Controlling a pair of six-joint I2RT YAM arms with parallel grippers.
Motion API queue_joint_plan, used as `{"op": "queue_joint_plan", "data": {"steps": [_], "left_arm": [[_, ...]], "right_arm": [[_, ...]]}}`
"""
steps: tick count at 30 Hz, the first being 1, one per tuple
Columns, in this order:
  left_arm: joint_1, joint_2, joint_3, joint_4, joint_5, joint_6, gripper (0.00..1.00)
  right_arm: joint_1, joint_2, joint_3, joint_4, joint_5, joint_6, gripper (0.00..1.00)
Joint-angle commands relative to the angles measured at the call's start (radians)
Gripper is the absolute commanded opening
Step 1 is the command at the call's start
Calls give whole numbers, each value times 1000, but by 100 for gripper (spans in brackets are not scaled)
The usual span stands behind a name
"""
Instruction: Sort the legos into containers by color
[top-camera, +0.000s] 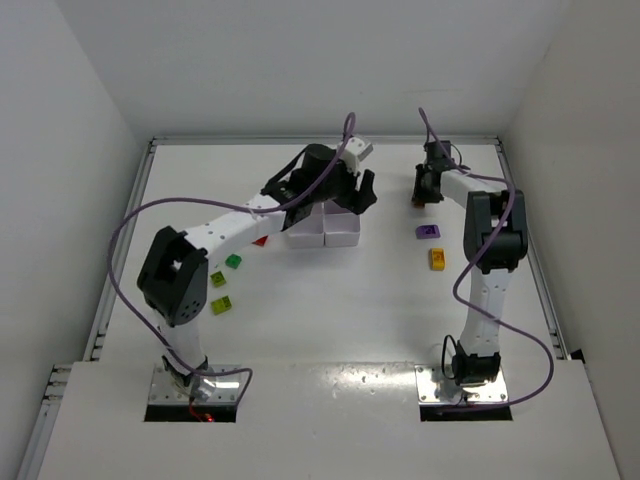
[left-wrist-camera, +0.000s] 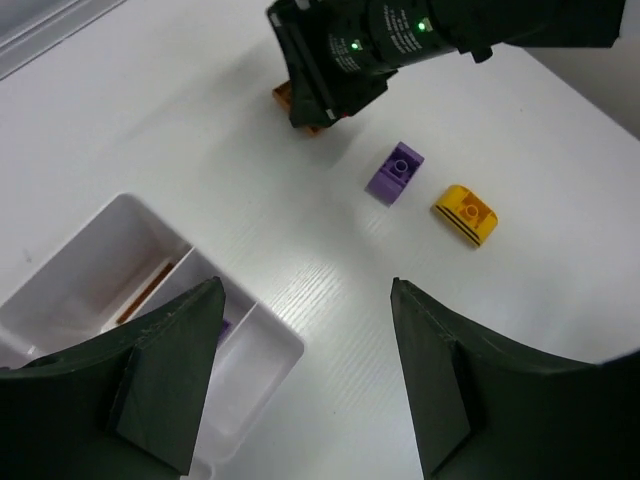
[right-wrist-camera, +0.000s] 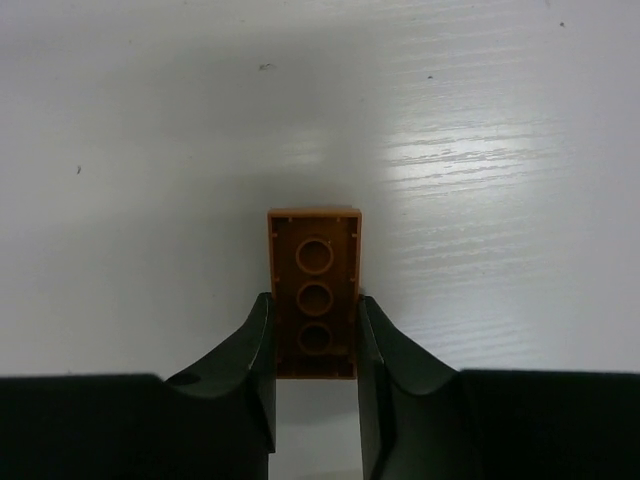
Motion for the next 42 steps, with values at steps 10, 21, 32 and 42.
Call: {"op": "queue_joint_plan", "data": {"steps": [10,21,32,42], "left_arm": [[-116,444,514,-224,197,333,79],[-163,740,802,-242,237,405,86],[-173,854,861,-153,258,350,93],[-154,969,974,-74,237,244,99]], "right_arm": [[-175,-386,-71,9,-66,29,0],[-318,-646,-207,-50,-140,60,0],[-407,-811,-284,-105,-190,96,0],[-467,-870,-315,-116,-209,115,0]]}}
